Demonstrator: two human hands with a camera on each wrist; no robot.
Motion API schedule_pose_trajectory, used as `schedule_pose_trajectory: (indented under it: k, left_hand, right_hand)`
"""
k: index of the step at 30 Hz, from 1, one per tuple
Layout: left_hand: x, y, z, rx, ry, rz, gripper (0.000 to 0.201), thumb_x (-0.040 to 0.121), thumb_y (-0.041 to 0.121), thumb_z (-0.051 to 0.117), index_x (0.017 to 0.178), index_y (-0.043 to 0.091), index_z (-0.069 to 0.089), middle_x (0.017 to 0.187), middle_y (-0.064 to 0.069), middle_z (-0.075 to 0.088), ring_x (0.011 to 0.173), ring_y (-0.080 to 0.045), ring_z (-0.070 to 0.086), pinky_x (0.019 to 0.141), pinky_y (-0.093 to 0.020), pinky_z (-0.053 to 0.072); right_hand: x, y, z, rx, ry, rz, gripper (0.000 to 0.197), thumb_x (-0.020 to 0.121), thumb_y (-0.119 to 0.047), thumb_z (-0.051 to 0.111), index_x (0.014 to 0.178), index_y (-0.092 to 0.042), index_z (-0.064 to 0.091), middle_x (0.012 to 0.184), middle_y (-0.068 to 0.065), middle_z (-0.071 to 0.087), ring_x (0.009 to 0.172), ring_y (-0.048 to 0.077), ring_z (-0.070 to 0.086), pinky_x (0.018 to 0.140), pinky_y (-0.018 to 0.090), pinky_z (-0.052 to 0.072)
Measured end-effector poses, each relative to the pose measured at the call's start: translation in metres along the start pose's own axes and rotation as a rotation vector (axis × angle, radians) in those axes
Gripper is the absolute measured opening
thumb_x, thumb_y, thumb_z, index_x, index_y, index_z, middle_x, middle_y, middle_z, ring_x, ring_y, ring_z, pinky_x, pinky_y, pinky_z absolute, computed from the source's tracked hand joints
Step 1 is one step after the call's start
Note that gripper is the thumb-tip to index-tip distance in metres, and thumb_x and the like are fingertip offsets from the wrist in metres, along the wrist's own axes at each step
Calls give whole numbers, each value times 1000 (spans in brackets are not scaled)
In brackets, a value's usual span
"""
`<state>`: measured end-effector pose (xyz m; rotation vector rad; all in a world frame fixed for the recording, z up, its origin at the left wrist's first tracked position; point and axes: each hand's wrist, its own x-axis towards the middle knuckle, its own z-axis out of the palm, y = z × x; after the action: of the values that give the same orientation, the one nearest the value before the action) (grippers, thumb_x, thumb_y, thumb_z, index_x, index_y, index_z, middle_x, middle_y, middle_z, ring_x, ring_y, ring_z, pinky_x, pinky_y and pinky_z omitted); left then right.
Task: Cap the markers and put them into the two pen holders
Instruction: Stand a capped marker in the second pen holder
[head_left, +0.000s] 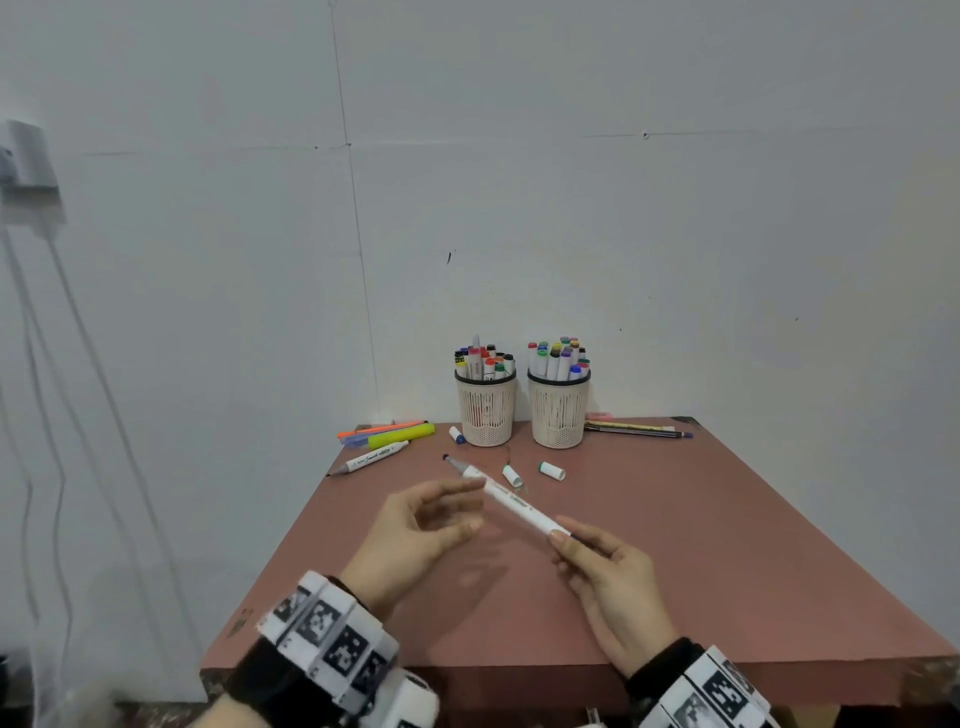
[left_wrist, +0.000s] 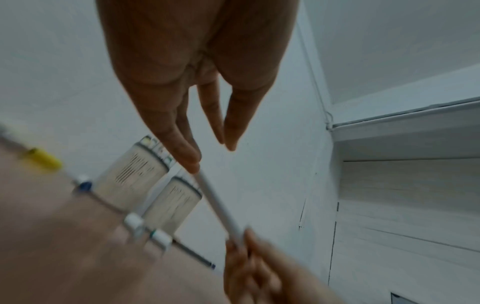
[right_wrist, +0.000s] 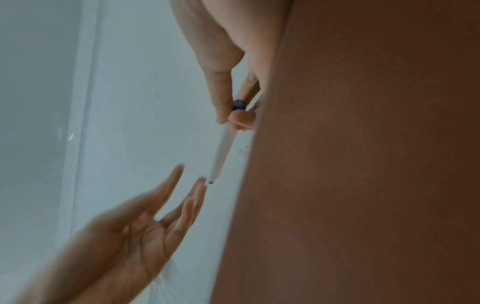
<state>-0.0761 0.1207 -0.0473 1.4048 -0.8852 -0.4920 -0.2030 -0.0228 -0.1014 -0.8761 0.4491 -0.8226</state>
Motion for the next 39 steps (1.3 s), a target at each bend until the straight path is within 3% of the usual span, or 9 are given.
schedule_pose_trajectory:
  k: [5,8,10,15,19,24,27,34,39]
  left_hand:
    - [45,34,-32,228,31,27,31,80,-10,66,91,18,68,91,-5,71,80,-15,66,74,-19,54]
    - [85,39,-48,446,49,21,26,81,-3,67,88,22,66,92,-5,68,78,-16,62,76,-24,53]
    - [112,35,-53,652,55,13,23,81,8,69,86,29,65,90,2,67,79,-11,63,80,-27,53]
    - [164,12,-44,1008,13,-33,23,84,12,66,107,18,68,101,0,66,95,-15,61,82,-24,47]
    - [196,-9,-38,1114,-38,-118,27,87,12,60,114,14,67,112,-7,67,104,-19,61,84,-24,47]
    - [234,-30,-35,1205,-122,-247,39,89,8,58,129,9,57,128,-9,59,116,-22,56,92,-25,43]
    - [249,-42,-32,1248,-129,-283,48,89,15,62,135,8,50,132,-10,57,119,-24,55,94,-27,42]
    - [258,-59,-24,1367,-168,-314,30,92,23,57,114,4,63,93,-5,61,81,-20,57,71,-25,43]
    - [254,-51,-24,1319,-164,-372,37,81,30,71,110,7,66,104,-4,67,95,-20,62,87,-30,49]
  right_hand:
    - [7,-8,-5,277,44,76,17,72,10,65,87,4,67,75,11,63,56,13,57,50,15,50]
    - [11,-8,-6,321,30,57,53,23,-10,95,71,-1,76,69,9,67,53,9,61,51,15,51]
    - [15,-7,-7,377,39,35,66,4,-16,96,65,-2,75,67,7,69,54,8,63,52,15,51]
    - [16,-7,-5,380,80,15,17,51,-2,75,67,-5,76,76,5,67,59,6,61,56,14,52]
    - [16,-7,-5,382,77,20,16,86,7,52,94,1,65,79,4,65,59,5,59,59,12,53]
    - [22,-6,-7,340,92,45,19,89,7,49,95,-1,66,74,3,63,55,6,56,56,12,52]
    - [26,-4,-7,333,113,34,30,87,9,50,78,-3,75,73,5,65,53,7,58,53,13,51]
    - [31,-2,-9,298,146,-1,40,87,9,50,64,-9,77,66,1,66,51,6,59,52,12,51]
    - [29,-3,-7,324,143,10,32,87,9,50,73,-4,76,69,5,65,52,8,58,53,14,51]
